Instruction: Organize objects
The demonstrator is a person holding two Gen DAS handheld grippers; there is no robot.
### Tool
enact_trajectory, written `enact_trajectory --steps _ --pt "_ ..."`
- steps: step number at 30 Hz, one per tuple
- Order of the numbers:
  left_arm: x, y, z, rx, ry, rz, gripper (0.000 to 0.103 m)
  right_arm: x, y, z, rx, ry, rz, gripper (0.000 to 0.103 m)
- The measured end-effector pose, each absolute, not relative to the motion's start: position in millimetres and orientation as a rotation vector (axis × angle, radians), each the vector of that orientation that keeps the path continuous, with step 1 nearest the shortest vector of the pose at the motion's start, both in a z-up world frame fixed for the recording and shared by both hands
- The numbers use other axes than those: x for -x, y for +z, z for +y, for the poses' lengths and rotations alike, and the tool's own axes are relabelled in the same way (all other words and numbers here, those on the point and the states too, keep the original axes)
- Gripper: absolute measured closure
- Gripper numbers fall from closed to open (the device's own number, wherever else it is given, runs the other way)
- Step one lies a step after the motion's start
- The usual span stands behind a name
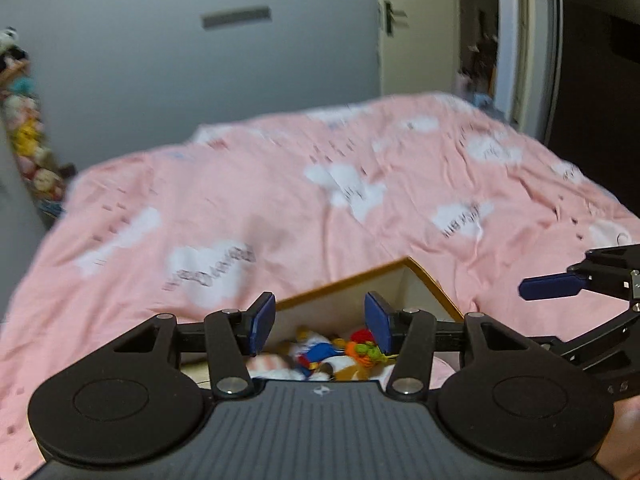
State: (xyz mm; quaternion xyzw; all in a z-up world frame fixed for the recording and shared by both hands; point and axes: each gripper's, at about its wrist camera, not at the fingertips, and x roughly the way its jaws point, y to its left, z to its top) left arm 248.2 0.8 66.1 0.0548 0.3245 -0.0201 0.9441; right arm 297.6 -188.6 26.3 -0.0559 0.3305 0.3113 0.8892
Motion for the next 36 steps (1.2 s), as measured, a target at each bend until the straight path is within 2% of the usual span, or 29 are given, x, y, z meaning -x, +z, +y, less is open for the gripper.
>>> enact_trajectory --steps 6,12,14,21,36 --pt "-183 99 6 -0.157 0.114 0.533 0.043 -246 62 -183 0.080 0.632 0.602 0.019" --pt "-125 113 9 -0.163 0.234 0.443 0.038 -189 84 -177 0.053 0.624 0.498 0.011" --pt "-112 109 11 -0.135 0.247 0.453 0.032 -170 85 -175 0.061 0.619 0.471 0.011" --pt "-83 73 11 -0.042 0.283 0.530 0.032 -124 68 -176 0.013 0.593 0.449 0.005" --pt "-63 25 8 0.019 0.316 0.662 0.032 -110 21 -162 0.073 0.511 0.505 0.005"
